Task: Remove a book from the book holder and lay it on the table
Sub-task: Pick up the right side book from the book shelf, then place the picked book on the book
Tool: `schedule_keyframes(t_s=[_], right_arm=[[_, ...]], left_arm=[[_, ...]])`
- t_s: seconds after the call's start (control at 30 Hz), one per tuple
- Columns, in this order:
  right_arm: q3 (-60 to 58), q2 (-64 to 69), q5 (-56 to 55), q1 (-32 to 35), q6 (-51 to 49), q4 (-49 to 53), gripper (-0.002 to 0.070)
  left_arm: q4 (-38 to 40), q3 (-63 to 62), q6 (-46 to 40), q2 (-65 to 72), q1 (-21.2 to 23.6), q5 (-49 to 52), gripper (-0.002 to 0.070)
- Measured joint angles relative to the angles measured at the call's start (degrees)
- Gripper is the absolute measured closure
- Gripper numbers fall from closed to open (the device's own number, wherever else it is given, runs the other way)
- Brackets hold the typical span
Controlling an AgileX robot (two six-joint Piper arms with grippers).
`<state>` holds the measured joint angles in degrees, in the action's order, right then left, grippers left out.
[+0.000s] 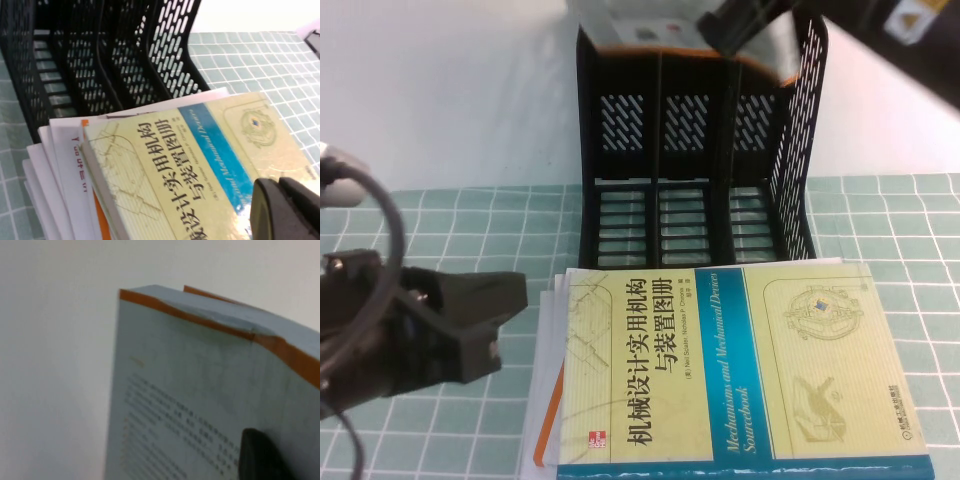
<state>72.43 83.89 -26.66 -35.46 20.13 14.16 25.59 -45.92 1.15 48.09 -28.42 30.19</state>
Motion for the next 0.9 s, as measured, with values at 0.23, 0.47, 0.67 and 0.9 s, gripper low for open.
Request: schedule_keyframes(t_s=[0.23,0.47,0.67,0.9], right_arm=[[1.3,-11.9,34.1,-8.9,-5.8,23.5,0.0552],[1.4,-11.5,61.1,-20.9,-5.4,24.5,0.0552],[1.6,-6.5,68.7,-30.2,-4.9,24.5,0.0552],[1.7,1.7,81.1,-39.8,-8.7,20.5,0.0552]], left_arm=[[4.0,0.0,-0.6,-4.8,0.0,3.3,0.0677],[7.8,-0.1,-2.4,-7.3,0.0,7.7,0.0677],[9.7,1.2,-3.5,-7.7,0.0,9.4,0.0677],[10.7,2.7,-3.6,-7.7,0.0,12.1,0.0678]])
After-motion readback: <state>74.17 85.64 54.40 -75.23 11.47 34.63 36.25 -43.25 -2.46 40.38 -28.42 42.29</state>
